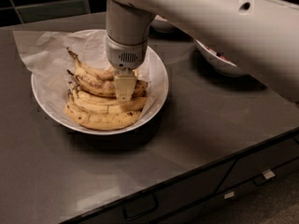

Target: Pick banana from white bowl

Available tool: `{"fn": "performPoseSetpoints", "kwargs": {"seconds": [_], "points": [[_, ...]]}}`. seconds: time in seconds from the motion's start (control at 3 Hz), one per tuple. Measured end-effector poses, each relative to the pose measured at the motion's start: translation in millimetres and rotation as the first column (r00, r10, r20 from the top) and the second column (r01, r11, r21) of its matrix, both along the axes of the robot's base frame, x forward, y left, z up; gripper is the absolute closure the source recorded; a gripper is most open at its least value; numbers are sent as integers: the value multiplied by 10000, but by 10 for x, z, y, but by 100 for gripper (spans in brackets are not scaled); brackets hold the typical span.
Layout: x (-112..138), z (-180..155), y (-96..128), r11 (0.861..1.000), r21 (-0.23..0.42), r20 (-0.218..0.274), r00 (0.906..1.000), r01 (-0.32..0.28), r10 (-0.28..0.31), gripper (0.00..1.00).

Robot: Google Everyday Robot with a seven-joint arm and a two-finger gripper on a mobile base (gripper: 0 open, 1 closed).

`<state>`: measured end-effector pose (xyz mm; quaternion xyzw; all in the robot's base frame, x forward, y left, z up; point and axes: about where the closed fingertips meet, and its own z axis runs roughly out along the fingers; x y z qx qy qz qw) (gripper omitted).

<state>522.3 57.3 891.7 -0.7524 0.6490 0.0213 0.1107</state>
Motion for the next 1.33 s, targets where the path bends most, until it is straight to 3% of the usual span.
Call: {"fn": "performPoseSetpoints", "kwargs": {"seconds": [0.33, 1.0, 1.33], "points": [[9, -17, 5, 10000, -8, -9, 10000, 0, 0, 47], [9, -17, 5, 10000, -8, -8, 10000, 0, 0, 89], [9, -17, 5, 10000, -7, -8, 10000, 0, 0, 100]]}}
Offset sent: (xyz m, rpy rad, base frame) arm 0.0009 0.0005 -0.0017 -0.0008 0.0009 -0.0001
